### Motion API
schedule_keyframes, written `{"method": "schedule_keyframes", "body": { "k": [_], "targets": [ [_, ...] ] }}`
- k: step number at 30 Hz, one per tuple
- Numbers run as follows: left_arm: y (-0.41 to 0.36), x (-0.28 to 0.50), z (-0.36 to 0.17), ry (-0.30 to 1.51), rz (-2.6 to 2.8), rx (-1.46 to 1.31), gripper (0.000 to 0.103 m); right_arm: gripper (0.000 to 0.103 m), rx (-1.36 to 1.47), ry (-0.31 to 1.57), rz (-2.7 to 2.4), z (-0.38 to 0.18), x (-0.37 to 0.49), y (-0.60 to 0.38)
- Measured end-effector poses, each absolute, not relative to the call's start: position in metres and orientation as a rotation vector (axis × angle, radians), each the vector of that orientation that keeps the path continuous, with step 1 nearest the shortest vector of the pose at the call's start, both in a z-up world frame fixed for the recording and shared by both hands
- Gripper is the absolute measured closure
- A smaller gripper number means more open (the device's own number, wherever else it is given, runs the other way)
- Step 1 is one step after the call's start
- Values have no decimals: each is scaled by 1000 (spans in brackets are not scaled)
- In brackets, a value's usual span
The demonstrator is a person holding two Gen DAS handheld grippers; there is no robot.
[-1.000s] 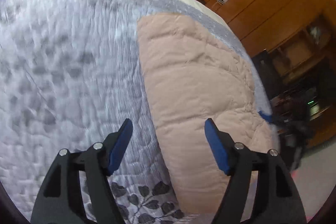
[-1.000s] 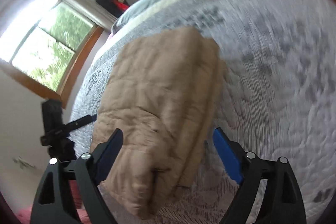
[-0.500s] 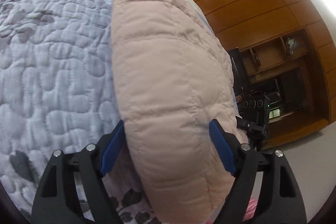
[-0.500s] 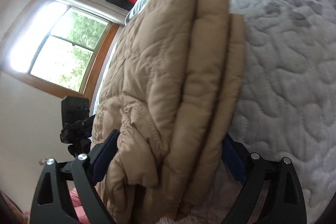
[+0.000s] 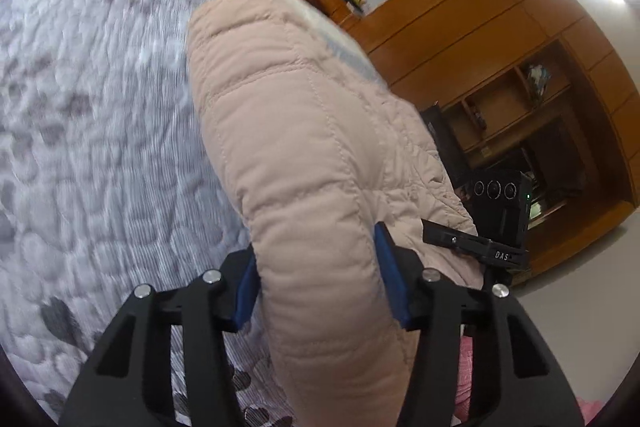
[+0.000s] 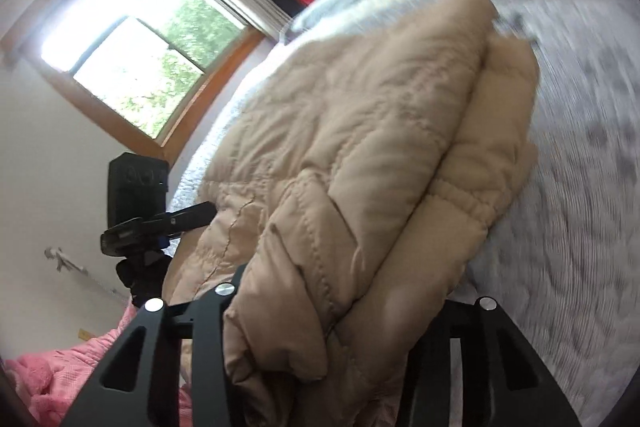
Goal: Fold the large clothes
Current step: 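Grasp the folded coat with both grippers and fold it in half again, then open both grippers and withdraw from the folded coat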
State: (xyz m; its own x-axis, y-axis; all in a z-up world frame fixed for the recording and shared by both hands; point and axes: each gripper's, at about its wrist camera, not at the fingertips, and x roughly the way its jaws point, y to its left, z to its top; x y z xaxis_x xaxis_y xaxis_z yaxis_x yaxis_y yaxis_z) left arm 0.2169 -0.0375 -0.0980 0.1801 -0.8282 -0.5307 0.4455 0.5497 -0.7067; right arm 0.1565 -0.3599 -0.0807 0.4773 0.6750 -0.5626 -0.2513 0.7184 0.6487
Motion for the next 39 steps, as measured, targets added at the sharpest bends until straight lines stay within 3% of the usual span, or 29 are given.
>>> {"method": "schedule_keyframes", "body": {
  "k": [11,21,25,27,32,39],
  "targets": [
    [16,288,-55,853,-820,-501,52,60,376,851,663,-21,272,-293],
    [58,352,-101,909,-658,-543,51,59,372,963,700,-73,371,-246],
    [71,357,-117,926,-661,-536,47,52,420,982,709,-99,374,-251],
    [69,358,-114,931,-657,-515,43,43,442,986,703,-100,372,-259],
    [75,333,-103,935,-605,-463,36,32,410,974,643,-91,345,-273],
    [90,280,-77,889,-498,-375,31,31,390,933,591,-66,286,-298]
  ]
}}
